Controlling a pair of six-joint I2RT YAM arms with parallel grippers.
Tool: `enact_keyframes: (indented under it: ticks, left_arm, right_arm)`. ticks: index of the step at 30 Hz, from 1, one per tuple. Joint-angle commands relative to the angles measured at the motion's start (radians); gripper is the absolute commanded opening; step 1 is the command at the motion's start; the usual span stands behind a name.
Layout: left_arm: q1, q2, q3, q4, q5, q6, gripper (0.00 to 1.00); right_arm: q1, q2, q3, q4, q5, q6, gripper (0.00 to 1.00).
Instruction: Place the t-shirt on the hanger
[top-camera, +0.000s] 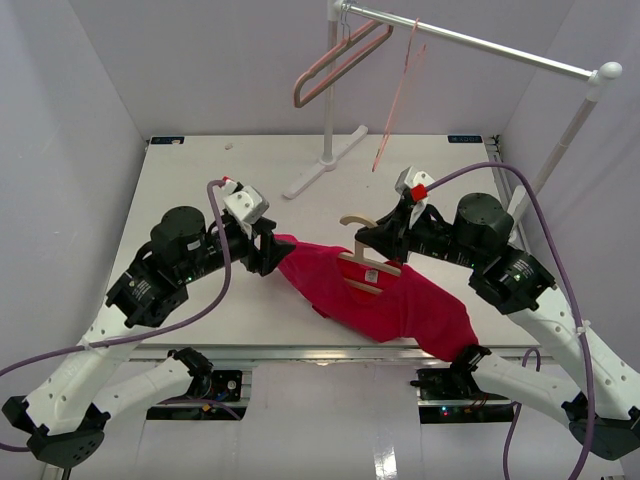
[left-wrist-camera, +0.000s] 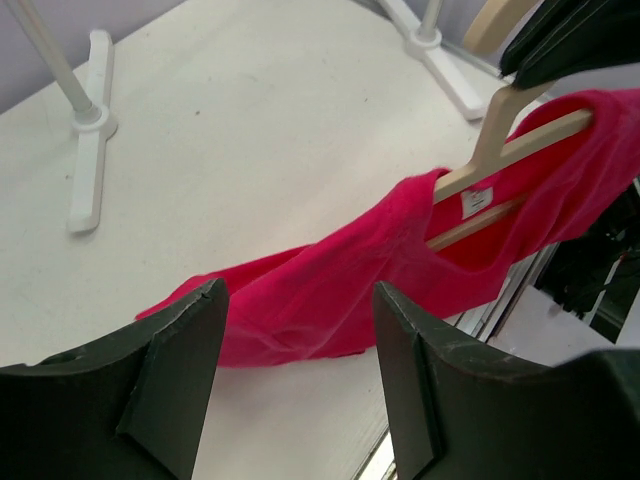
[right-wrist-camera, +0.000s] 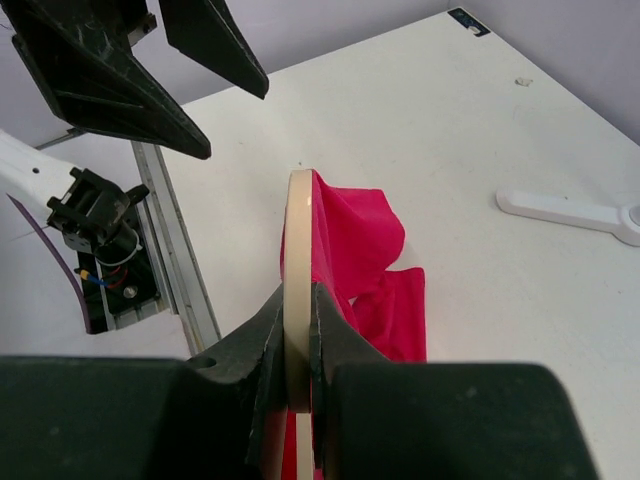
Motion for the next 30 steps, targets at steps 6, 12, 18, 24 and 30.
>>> enact_keyframes:
  ticks: [6, 12, 18, 24, 30]
  left_arm:
    - [0.002, 0.012, -0.094, -0.009, -0.178, -0.001, 0.65]
    - [0.002, 0.009, -0.113, -0.004, -0.201, -0.059, 0.65]
    - [0.002, 0.029, -0.11, 0.008, -0.389, -0.043, 0.66]
    - [0.002, -0.006, -0.118, 0.02, -0.393, 0.014, 0.68]
    - [0.002, -0.036, -0.133, 0.02, -0.393, 0.041, 0.0]
  right_arm:
    - [-0.002, -0.005, 0.195, -0.006, 0.062, 0.007, 0.08]
    - [-0.003, -0.039, 0.259, -0.029, 0.077, 0.023, 0.08]
    - [-0.003, -0.053, 0.315, -0.059, 0.027, 0.047, 0.08]
    - [-0.003, -0.075, 0.328, -0.074, -0.026, 0.057, 0.08]
    - [-0.003, -0.094, 0.324, -0.087, -0.027, 0.052, 0.08]
